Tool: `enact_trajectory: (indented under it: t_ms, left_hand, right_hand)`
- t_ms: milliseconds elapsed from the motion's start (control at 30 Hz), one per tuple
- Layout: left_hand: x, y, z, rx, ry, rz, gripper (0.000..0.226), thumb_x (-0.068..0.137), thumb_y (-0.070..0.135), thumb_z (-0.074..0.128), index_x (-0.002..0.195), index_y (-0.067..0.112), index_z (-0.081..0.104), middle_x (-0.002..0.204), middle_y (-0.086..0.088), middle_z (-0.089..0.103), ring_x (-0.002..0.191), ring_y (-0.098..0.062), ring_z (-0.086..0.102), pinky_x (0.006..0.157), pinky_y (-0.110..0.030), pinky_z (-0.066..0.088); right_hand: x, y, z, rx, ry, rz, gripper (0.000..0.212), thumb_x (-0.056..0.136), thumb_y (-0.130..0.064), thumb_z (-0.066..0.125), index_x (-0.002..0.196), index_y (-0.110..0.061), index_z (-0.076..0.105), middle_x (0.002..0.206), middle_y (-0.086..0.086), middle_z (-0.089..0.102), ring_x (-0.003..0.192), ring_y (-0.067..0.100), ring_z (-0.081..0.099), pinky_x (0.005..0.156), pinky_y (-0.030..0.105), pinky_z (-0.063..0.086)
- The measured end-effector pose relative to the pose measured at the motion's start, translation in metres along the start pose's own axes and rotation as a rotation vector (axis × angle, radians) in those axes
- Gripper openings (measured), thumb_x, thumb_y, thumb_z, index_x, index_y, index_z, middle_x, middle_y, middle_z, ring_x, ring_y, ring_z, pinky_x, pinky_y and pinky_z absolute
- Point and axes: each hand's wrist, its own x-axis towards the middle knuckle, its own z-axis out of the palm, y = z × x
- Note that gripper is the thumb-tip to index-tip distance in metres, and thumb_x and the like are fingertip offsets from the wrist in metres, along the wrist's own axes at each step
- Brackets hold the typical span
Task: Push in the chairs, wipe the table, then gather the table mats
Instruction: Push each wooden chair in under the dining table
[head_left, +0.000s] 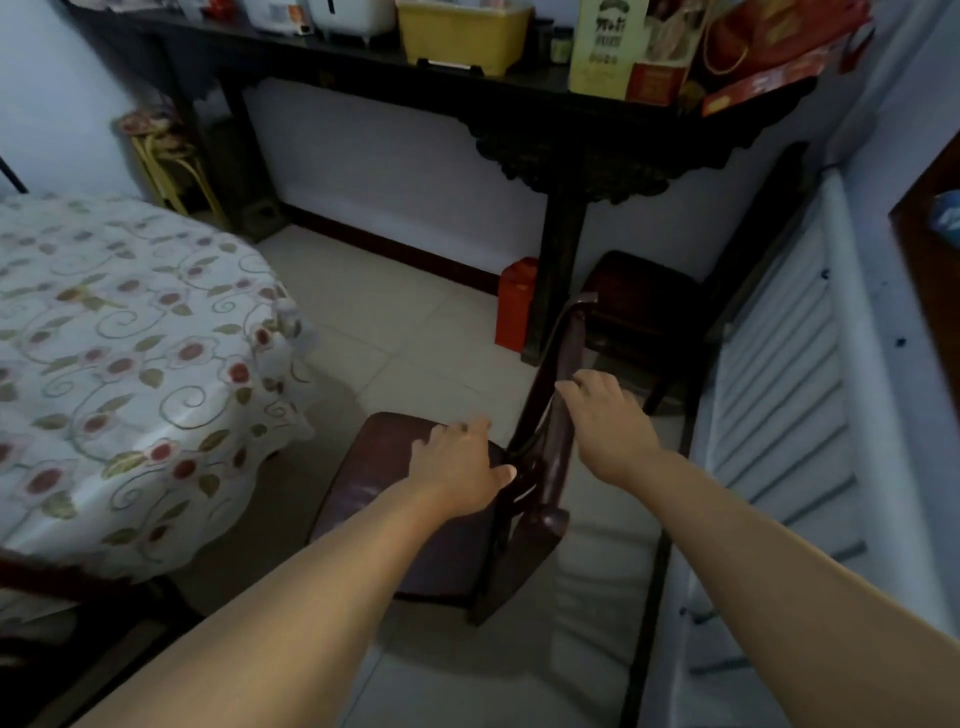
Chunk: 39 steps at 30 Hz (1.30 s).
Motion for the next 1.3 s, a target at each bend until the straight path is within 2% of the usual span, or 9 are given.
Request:
enact_trajectory:
  t_ms: [167, 300, 433, 533, 800, 933, 1100, 1200, 1300]
  left_hand:
    - [0.044, 0.041, 0.021, 0.03, -0.057, 0.006, 0.064, 0.088, 0.053, 0.048, 0.138, 0.017, 0.029, 0.139, -0.011, 0.043, 0.128, -0.032, 0.037, 0.1, -0.048, 0.032]
    - [0.068, 0.064, 0.039, 0.027, -0.083, -0.002, 0.064, 0.084, 0.059, 0.051, 0.127, 0.014, 0.037, 0.13, -0.01, 0.05, 0.121, -0.031, 0.045, 0.095, -0.046, 0.037]
    - [0.077, 0.077, 0.048, 0.004, -0.003, -0.04, 0.047, 0.084, 0.032, 0.062, 0.116, 0.009, 0.038, 0.116, -0.014, 0.058, 0.105, -0.034, 0.058, 0.074, -0.035, 0.04]
    - [0.079, 0.077, 0.042, 0.007, 0.052, -0.075, 0.042, 0.082, 0.017, 0.062, 0.116, 0.007, 0.039, 0.114, -0.016, 0.058, 0.104, -0.036, 0.058, 0.07, -0.034, 0.037]
    - [0.071, 0.015, -0.012, -0.011, 0.002, -0.114, 0.028, 0.08, 0.016, 0.06, 0.097, 0.018, 0.037, 0.106, -0.01, 0.058, 0.099, -0.032, 0.059, 0.07, -0.034, 0.042]
    - [0.068, -0.042, -0.054, -0.011, 0.018, -0.175, 0.029, 0.078, 0.025, 0.058, 0.104, 0.022, 0.047, 0.106, -0.006, 0.06, 0.098, -0.03, 0.059, 0.073, -0.037, 0.047]
    - [0.057, -0.112, -0.098, 0.036, 0.189, -0.243, 0.035, 0.079, 0.022, 0.055, 0.113, 0.025, 0.052, 0.103, -0.006, 0.063, 0.098, -0.03, 0.06, 0.079, -0.041, 0.052]
    - [0.054, -0.148, -0.108, 0.066, 0.327, -0.311, 0.035, 0.078, 0.025, 0.06, 0.113, 0.028, 0.054, 0.104, -0.004, 0.065, 0.099, -0.028, 0.062, 0.079, -0.038, 0.051]
    - [0.052, -0.179, -0.113, 0.139, 0.397, -0.401, 0.04, 0.08, 0.037, 0.064, 0.117, 0.029, 0.052, 0.108, -0.003, 0.064, 0.102, -0.026, 0.061, 0.078, -0.034, 0.044]
  right_hand:
    - [0.025, 0.044, 0.021, 0.054, -0.09, -0.061, 0.075, 0.086, 0.006, 0.047, 0.15, -0.017, 0.016, 0.158, 0.006, 0.01, 0.144, 0.025, 0.013, 0.116, 0.038, 0.019]
    - [0.038, 0.061, 0.042, 0.109, -0.058, -0.096, 0.076, 0.091, 0.004, 0.048, 0.152, -0.021, 0.01, 0.16, 0.0, -0.002, 0.147, 0.021, 0.005, 0.117, 0.04, 0.019]
    - [0.043, 0.062, 0.056, 0.124, 0.006, -0.115, 0.072, 0.094, -0.004, 0.049, 0.152, -0.022, 0.009, 0.16, 0.002, -0.002, 0.146, 0.022, 0.01, 0.118, 0.039, 0.019]
    - [0.045, 0.056, 0.058, 0.098, 0.048, -0.129, 0.078, 0.091, -0.002, 0.047, 0.152, -0.022, 0.002, 0.16, 0.004, -0.007, 0.146, 0.022, 0.007, 0.119, 0.038, 0.012]
    - [0.078, 0.01, 0.04, -0.019, 0.062, -0.288, 0.089, 0.09, -0.012, 0.054, 0.15, -0.027, -0.01, 0.158, 0.006, -0.016, 0.146, 0.026, -0.011, 0.118, 0.041, -0.002]
    - [0.111, -0.038, 0.019, -0.045, 0.099, -0.416, 0.087, 0.089, -0.016, 0.054, 0.151, -0.027, -0.005, 0.159, 0.007, -0.007, 0.146, 0.027, -0.012, 0.117, 0.042, -0.004]
    - [0.156, -0.111, 0.001, -0.013, 0.143, -0.544, 0.08, 0.086, -0.013, 0.055, 0.151, -0.023, 0.009, 0.156, 0.011, 0.012, 0.146, 0.031, -0.005, 0.119, 0.043, 0.0]
    - [0.185, -0.148, -0.004, -0.024, 0.161, -0.614, 0.072, 0.085, -0.016, 0.057, 0.147, -0.021, 0.022, 0.147, 0.009, 0.03, 0.142, 0.032, 0.015, 0.118, 0.044, 0.005]
    - [0.214, -0.179, -0.014, -0.013, 0.156, -0.719, 0.054, 0.081, -0.018, 0.059, 0.133, -0.018, 0.042, 0.126, 0.004, 0.05, 0.121, 0.027, 0.043, 0.11, 0.037, 0.023]
